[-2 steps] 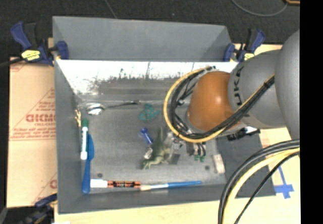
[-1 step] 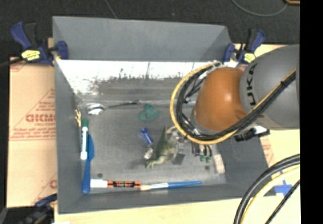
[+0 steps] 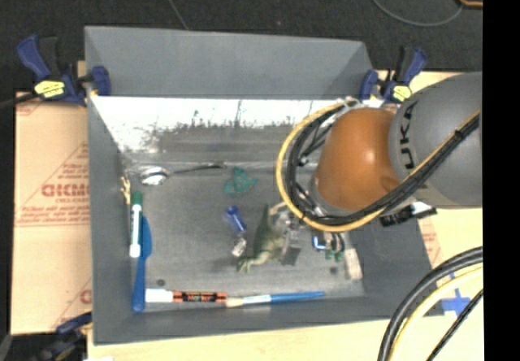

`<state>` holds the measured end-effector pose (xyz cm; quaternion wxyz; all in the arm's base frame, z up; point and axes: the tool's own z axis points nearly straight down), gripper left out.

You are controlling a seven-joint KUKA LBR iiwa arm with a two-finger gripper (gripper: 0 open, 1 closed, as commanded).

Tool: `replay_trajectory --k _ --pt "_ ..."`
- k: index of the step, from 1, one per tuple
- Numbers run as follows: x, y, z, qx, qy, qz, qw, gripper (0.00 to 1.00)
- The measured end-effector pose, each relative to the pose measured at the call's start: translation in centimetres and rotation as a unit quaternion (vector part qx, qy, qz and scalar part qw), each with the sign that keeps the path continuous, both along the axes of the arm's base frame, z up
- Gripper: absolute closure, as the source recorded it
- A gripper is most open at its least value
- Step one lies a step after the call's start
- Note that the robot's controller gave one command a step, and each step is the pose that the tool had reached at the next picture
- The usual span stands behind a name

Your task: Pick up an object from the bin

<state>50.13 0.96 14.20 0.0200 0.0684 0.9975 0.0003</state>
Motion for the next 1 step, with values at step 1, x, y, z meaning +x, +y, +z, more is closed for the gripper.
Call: replay_trajectory --k 1 --pt "0.39 0.16 -0.35 0.001 -0.0014 -0.003 1.0 1.0"
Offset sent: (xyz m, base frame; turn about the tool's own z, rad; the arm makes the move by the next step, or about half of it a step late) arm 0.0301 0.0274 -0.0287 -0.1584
